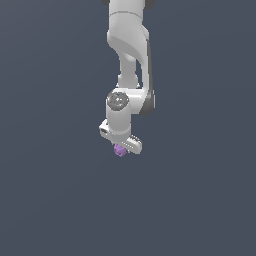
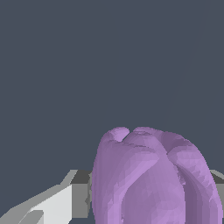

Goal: Pick up the object and move it to a goal position.

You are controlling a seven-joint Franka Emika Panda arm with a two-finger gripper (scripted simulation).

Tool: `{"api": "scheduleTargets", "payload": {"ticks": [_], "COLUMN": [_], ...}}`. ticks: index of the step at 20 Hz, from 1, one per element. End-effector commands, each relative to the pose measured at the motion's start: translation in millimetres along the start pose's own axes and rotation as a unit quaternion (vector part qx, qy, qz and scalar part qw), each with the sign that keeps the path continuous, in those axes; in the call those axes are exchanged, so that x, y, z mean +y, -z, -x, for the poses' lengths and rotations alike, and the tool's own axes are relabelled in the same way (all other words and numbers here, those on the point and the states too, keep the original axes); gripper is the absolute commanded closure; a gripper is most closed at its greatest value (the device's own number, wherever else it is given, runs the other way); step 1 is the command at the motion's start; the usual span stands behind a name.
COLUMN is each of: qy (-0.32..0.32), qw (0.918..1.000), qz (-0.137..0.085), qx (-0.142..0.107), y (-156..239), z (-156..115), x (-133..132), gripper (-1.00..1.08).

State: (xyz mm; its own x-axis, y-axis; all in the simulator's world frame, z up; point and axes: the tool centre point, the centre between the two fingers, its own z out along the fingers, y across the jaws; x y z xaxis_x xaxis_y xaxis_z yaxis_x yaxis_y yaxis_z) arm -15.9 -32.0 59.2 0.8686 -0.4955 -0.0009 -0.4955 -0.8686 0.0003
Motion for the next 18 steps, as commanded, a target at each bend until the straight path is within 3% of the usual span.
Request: {"api": "scheduleTargets", "payload": {"ticks": [1, 18], "qy": [0.000, -0.001], "qw": [1.0000, 1.0000], "qz": [0.000, 0.000], "qx": [0.001, 0.001], "y": [14, 183], "z": [-1, -8], "x": [-4, -43], "gripper": [1.08, 1.08]}}
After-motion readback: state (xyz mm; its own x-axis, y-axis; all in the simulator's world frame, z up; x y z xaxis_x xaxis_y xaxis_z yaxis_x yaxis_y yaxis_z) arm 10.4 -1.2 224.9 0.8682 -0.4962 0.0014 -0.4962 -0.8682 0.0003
